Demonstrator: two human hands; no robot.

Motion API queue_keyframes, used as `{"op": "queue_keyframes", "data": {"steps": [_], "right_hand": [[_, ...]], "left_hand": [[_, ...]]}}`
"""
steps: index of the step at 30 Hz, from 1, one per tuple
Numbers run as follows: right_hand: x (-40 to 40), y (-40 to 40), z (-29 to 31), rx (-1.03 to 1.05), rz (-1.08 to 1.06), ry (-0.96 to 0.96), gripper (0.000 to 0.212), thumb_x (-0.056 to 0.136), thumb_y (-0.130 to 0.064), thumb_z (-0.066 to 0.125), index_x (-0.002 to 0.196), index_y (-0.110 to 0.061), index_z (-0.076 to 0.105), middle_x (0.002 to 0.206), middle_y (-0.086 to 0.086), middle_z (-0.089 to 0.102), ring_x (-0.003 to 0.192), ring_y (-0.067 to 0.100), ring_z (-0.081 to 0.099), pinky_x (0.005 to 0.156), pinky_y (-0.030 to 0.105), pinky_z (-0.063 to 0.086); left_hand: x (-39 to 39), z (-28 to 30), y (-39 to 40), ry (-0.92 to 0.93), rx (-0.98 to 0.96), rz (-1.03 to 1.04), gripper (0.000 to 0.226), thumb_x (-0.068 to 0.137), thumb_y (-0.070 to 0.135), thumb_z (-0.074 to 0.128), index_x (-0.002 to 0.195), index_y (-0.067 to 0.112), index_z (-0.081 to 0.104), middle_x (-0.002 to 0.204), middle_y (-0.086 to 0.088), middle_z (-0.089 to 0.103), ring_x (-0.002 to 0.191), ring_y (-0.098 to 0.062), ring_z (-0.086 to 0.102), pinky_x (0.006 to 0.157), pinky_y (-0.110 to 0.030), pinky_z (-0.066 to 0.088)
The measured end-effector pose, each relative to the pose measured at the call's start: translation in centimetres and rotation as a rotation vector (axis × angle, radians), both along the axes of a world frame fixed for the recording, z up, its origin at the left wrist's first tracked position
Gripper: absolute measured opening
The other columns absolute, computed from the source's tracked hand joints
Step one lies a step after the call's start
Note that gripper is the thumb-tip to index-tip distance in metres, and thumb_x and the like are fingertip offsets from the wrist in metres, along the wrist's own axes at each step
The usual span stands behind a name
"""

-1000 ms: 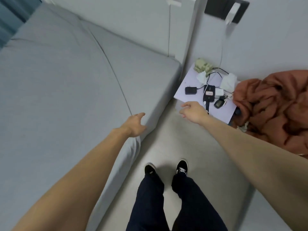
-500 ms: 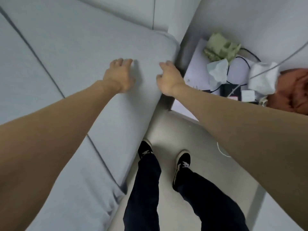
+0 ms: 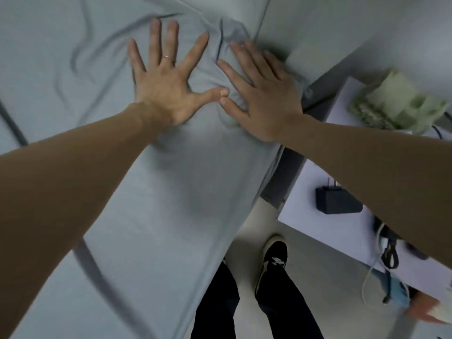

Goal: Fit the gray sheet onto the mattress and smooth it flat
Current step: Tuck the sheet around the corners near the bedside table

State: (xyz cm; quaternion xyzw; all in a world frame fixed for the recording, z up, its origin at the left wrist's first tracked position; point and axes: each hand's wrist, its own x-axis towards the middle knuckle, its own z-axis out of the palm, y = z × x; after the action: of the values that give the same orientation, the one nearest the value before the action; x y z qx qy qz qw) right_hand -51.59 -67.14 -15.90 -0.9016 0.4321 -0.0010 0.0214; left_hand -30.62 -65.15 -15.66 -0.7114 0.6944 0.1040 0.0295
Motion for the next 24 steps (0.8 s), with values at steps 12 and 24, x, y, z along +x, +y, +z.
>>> {"op": "queue_keyframes", "data": {"steps": [12, 24], "right_hand": [[5.4, -6.7, -0.3, 0.096, -0.03, -0.099, 0.062, 0.098, -0.06, 0.027, 0.144, -0.019, 0.038, 0.126, 0.007, 0.063, 0.107, 0.031, 0.061, 0.075, 0.037, 0.047], [2.7, 5.2, 3.2, -0.021, -0.291, -0.625, 0.034, 0.089, -0.019, 0.047, 0.116, -0.013, 0.066, 0.114, 0.006, 0.063, 0.102, 0.027, 0.06, 0.086, 0.04, 0.047]], "left_hand": [[4.9, -0.6, -6.6, -0.03, -0.126, 0.075, 0.089, 0.069, 0.098, 0.02, 0.136, 0.042, 0.038, 0.155, -0.002, 0.029, 0.149, -0.028, 0.01, 0.115, -0.063, 0.005], [1.2, 1.4, -4.6, 0.084, -0.307, -0.183, 0.055, 0.086, 0.039, 0.045, 0.131, 0.007, 0.049, 0.133, -0.023, 0.05, 0.121, -0.041, 0.046, 0.103, -0.047, 0.035]]}}
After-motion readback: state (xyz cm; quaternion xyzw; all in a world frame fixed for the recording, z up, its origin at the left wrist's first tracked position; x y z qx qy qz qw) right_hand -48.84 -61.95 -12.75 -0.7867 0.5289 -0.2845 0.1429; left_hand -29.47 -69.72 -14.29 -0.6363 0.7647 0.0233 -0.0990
